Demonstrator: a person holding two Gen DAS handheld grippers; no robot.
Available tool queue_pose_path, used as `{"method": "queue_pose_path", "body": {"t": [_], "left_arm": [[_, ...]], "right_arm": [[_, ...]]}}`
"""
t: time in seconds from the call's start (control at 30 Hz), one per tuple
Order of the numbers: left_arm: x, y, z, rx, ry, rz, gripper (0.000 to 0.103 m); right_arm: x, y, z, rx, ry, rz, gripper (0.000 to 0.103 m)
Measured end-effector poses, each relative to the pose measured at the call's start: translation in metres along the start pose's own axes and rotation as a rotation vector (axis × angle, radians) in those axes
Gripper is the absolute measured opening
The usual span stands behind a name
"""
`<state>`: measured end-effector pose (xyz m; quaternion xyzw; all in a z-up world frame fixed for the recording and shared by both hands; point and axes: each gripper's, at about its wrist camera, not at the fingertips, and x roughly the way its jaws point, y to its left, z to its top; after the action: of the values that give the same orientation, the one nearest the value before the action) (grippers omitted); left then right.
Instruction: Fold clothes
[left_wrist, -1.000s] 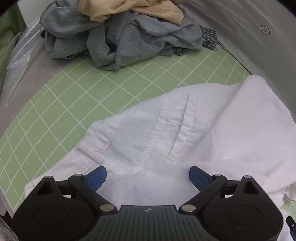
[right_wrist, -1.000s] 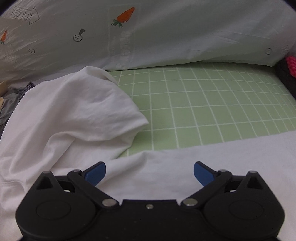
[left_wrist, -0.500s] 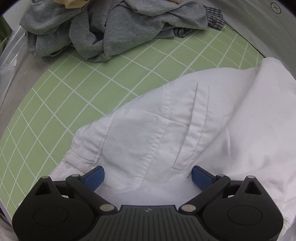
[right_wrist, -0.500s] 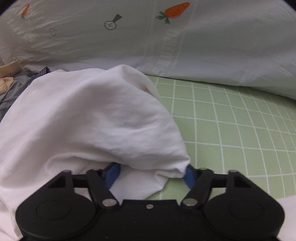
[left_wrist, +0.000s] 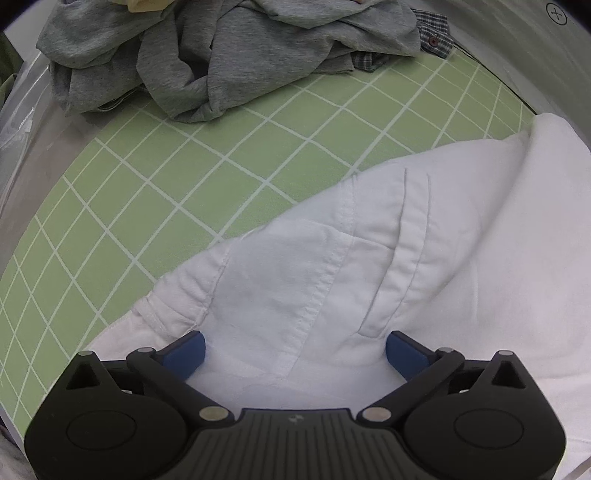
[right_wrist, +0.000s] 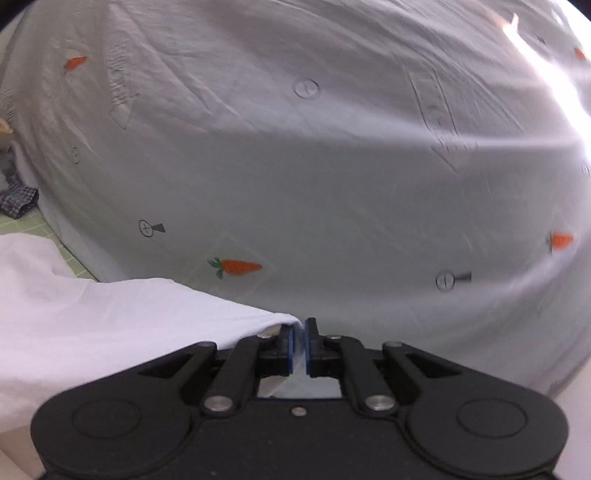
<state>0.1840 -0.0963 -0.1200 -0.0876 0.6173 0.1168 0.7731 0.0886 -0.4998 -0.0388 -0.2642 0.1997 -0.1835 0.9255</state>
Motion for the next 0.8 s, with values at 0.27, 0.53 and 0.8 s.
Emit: {"method": "queue_pose_path", "body": {"t": [0.27, 0.53, 0.8], "left_arm": [[-0.001, 0.000, -0.002, 0.000, -0.009, 0.004, 0.103], [0.000, -0.001, -0.004, -0.003, -0.007, 0.007, 0.103], [0.000, -0.003, -0.003, -0.006, -0.002, 0.008, 0.103]], "right_arm": [[0.032, -0.006, -0.090, 0.559, 0.449, 0.202, 0.060], [0.053, 0.015, -0.134, 0.678, 0.542, 0.340, 0.076], [0.085, 0.025, -0.129, 0.781, 0.464, 0.501, 0.087]]}}
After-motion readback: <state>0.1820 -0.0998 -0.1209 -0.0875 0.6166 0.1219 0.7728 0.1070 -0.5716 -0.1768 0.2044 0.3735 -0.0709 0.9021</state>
